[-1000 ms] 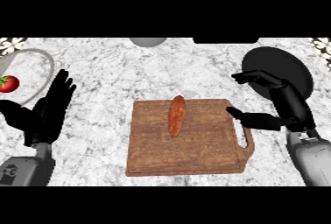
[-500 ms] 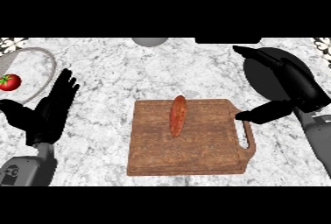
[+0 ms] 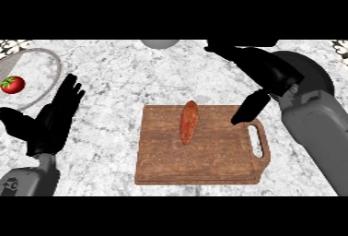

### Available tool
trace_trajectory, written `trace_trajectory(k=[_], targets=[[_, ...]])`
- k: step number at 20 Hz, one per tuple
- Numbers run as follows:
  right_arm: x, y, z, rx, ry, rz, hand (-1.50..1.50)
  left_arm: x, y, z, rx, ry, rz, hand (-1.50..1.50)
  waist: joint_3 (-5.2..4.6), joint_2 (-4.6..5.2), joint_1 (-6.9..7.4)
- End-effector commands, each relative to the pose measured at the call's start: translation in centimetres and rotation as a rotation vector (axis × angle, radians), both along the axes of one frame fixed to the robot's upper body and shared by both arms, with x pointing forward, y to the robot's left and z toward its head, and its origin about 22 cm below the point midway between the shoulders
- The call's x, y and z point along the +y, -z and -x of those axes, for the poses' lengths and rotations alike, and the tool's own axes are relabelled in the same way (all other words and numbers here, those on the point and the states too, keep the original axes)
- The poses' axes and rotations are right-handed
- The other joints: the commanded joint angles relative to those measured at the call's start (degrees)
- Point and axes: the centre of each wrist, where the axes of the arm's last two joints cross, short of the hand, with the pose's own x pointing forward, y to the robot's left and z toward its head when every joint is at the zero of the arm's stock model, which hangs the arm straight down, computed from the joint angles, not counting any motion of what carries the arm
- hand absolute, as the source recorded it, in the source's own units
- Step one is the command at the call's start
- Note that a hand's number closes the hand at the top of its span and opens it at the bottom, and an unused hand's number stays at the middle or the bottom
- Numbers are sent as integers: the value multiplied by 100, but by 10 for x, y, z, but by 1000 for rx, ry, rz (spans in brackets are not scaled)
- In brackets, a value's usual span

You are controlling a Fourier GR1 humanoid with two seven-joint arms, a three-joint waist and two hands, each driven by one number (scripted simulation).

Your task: Pick the sweet potato from the cutting board and place it in the pan

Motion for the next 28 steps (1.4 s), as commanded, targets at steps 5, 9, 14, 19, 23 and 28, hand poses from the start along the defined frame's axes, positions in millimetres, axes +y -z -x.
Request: trace_trajectory(k=[5,9,14,19,23,28], targets=[[35,22,0,252,-120,328,-150,8,-10,-4,-1,-20,7,0,4,-12,-76],[45,31,18,247,-134,349,-150,-9,0,12,-5,-27,-3,0,8,-22,-107],[60,-1,31,145,-139,508,-150,8,0,1,-12,-18,3,0,4,-35,-137],[90,11,38,102,-81,555,-150,5,5,-6,3,-27,5,0,5,-10,-117],[102,17,44,93,-100,494,-150,15,6,4,-6,-16,1,0,6,-8,-99],[126,44,47,129,-95,526,-150,-12,-12,-18,5,-18,6,0,8,1,-103]])
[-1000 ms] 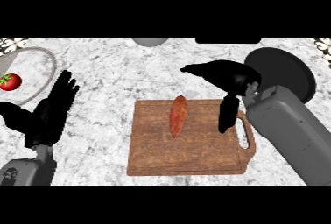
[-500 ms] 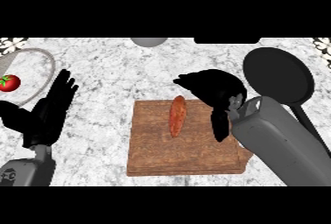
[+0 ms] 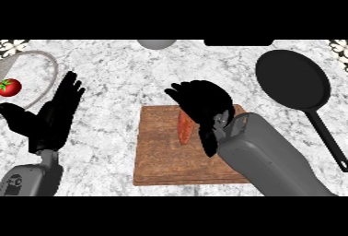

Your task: Pick the sweet potato from the cutting board and place it in the pan

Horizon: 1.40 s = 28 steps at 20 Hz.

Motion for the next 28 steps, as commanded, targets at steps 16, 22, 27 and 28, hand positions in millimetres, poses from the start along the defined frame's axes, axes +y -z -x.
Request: trace_trajectory(k=[16,22,27,28], targets=[[18,63,-29,55,53,112,-150,23,-1,-6,-5,19,-2,0,1,11,9],[14,60,-45,50,57,99,-150,-2,3,-8,-10,13,-8,0,1,10,6],[24,99,-27,46,60,30,-150,12,-9,-1,1,6,-15,0,2,8,21],[16,98,-28,75,63,20,-150,3,-4,-4,-2,2,7,0,2,5,-3]])
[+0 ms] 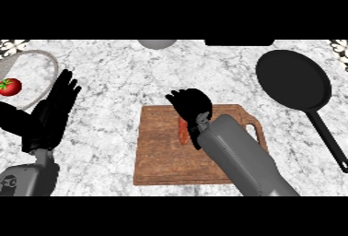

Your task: Pick the sweet potato from the cutting board and place it in the pan

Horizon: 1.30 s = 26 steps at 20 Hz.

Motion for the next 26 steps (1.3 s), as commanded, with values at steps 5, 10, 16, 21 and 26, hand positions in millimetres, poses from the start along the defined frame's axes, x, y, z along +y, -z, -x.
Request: trace_trajectory(k=[5,10,16,21,26], targets=[[-1,30,-6,44,-1,0,-150,-8,-1,7,-13,5,3,0,0,2,22],[-3,41,-9,17,-106,-48,150,-18,18,2,1,-13,-14,0,0,7,0],[-23,55,-22,-15,-95,-115,150,-10,-11,-4,-16,-5,-3,0,2,8,21],[-1,35,-9,-24,-86,-152,150,-11,-2,-6,14,-8,7,0,0,-7,-23],[-34,29,-11,-189,45,-187,150,-5,16,0,17,-21,-5,0,-1,-24,-116]])
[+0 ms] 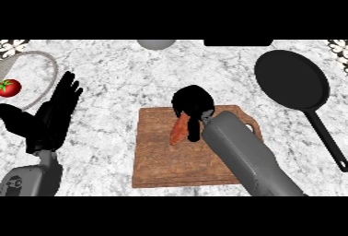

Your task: Pick the sweet potato from the cutting board and place it in the pan

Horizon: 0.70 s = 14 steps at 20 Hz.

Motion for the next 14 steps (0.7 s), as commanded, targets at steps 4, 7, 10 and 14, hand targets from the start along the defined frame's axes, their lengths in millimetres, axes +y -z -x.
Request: trace_trajectory(k=[4,7,10,14], targets=[[-37,-10,18,-89,319,-44,150,18,6,9,17,-32,-29,0,8,-34,-177],[-48,-44,26,-346,316,-36,150,25,12,13,23,-39,-17,0,5,-49,-191],[-67,-77,33,-518,325,-31,150,8,-6,5,3,-38,2,0,10,-54,-209],[-63,-118,65,-657,368,-89,150,17,10,9,17,-17,22,0,6,-32,-166]])
